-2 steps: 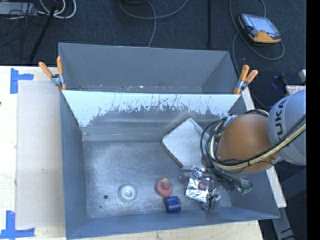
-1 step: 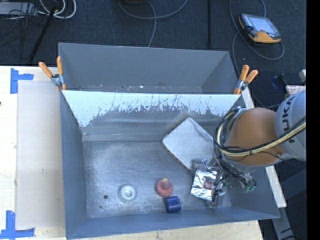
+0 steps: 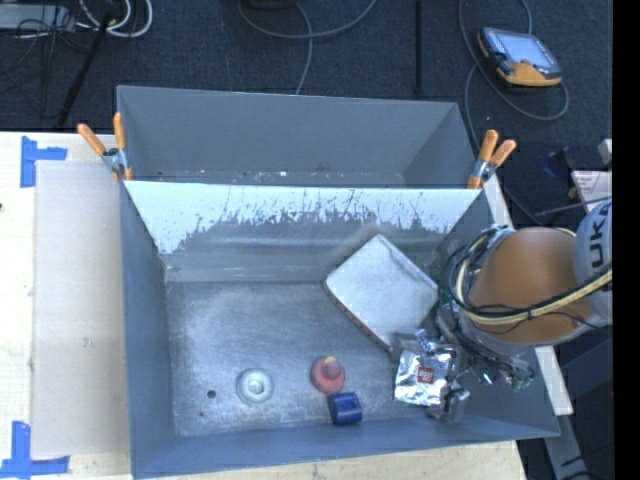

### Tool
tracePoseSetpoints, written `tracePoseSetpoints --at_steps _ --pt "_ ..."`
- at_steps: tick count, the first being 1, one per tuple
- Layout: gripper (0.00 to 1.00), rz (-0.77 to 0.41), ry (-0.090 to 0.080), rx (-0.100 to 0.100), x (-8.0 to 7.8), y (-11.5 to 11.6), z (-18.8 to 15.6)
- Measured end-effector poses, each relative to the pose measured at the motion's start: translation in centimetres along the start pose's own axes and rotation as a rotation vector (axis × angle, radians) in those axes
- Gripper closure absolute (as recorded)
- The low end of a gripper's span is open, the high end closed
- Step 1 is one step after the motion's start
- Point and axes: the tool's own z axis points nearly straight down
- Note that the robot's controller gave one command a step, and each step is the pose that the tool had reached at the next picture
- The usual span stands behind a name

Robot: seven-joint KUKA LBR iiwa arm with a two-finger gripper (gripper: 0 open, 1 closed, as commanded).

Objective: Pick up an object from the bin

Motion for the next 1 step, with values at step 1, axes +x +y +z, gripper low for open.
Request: tracePoseSetpoints --at_steps 1 --pt "1.00 0.001 0.010 -0.003 0.32 0.02 0.17"
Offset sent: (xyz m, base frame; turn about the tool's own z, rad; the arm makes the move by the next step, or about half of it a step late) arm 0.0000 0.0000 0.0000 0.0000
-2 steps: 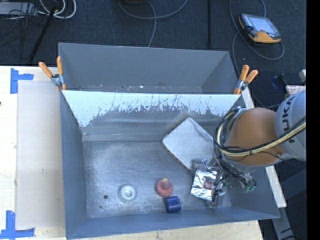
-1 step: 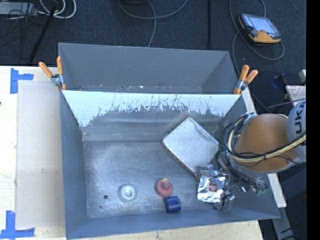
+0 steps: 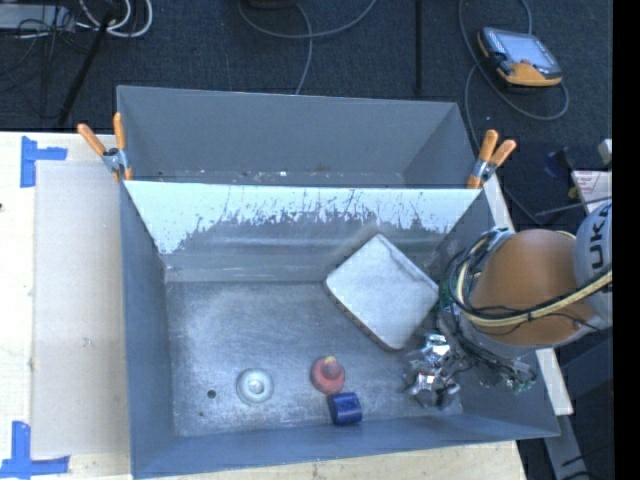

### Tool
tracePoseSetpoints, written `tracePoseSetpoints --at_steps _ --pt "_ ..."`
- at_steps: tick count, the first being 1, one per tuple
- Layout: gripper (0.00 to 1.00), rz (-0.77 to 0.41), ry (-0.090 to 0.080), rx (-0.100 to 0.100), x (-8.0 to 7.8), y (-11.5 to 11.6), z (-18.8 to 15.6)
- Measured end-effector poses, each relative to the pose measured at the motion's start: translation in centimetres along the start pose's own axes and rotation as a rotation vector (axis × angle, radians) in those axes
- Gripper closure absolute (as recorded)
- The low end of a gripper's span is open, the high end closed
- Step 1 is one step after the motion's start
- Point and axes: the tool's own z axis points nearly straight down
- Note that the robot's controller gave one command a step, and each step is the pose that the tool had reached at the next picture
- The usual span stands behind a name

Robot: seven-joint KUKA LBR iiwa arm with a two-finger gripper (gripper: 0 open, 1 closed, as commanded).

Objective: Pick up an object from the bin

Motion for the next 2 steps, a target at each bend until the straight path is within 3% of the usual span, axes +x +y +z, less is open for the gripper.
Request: tracePoseSetpoints --at_steps 1,2 --pt "1.00 -0.018 -0.005 0.008 0.85 -4.22 -9.79" --pt "0.00 -0.017 0.000 0.000 0.91 -3.97 -9.34"
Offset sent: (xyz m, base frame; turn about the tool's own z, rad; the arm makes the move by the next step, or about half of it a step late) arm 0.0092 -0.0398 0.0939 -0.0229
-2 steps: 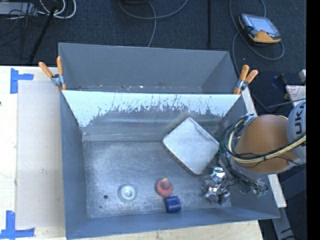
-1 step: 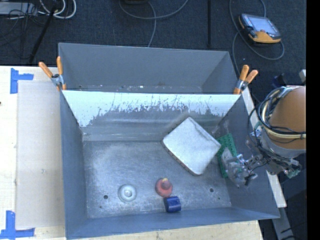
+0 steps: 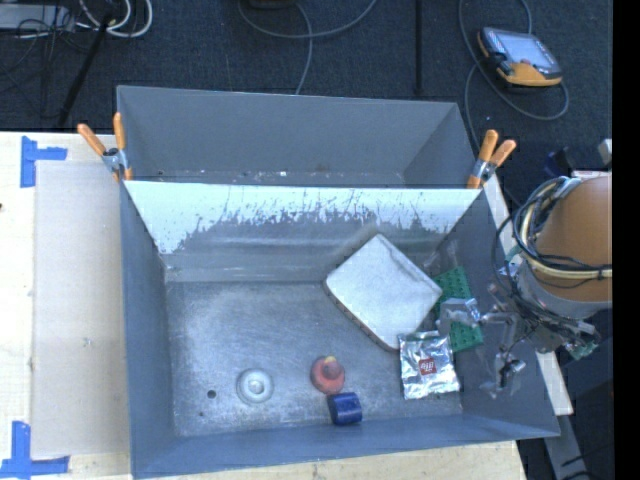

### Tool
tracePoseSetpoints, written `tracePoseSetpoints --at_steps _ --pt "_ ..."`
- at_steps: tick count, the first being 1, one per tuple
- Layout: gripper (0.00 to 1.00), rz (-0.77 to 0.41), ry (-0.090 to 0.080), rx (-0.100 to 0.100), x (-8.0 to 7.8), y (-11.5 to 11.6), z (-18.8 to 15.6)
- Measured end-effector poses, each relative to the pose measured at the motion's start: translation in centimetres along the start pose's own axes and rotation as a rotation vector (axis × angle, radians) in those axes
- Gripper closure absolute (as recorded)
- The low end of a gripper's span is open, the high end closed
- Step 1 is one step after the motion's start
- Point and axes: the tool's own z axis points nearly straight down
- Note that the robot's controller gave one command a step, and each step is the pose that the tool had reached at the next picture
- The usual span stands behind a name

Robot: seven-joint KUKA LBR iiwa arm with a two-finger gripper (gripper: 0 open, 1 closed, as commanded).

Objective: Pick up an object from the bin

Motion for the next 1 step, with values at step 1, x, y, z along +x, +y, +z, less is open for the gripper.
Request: tracePoseSetpoints --at_steps 1 --pt "0.00 -0.150 0.005 -0.005 -1.68 1.13 9.52"
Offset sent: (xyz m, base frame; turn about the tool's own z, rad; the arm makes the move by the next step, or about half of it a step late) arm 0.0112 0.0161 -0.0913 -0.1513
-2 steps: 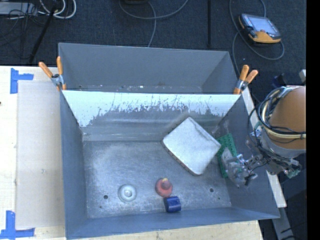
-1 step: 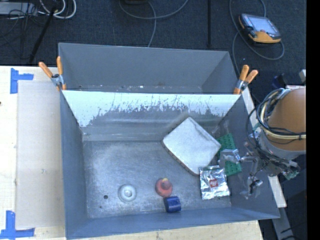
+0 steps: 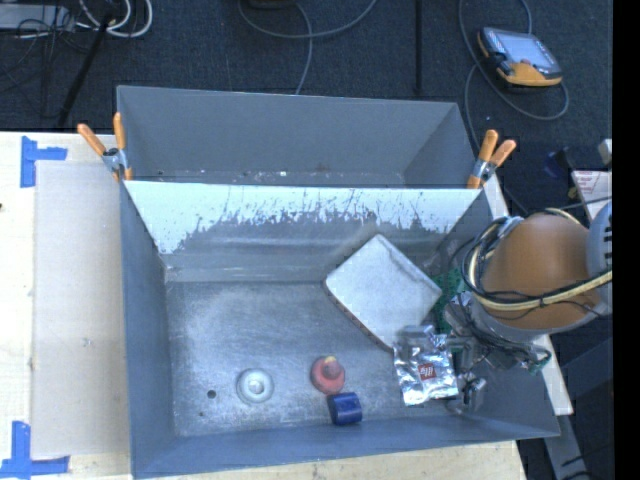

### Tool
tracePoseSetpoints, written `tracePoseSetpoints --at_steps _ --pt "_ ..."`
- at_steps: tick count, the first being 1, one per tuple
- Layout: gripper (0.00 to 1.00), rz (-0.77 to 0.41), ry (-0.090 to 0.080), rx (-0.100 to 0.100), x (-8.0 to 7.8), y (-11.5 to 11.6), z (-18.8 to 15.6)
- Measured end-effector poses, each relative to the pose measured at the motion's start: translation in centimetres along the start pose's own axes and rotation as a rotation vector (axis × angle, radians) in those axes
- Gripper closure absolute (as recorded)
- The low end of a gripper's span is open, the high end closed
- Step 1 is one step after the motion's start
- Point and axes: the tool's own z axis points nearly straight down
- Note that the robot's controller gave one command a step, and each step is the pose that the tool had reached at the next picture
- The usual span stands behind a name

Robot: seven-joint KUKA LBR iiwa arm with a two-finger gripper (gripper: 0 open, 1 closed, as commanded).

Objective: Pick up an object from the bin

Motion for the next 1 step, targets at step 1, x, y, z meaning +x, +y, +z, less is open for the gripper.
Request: tracePoseSetpoints --at_steps 1 --pt "1.00 0.004 -0.002 0.004 0.00 -0.15 -0.29"
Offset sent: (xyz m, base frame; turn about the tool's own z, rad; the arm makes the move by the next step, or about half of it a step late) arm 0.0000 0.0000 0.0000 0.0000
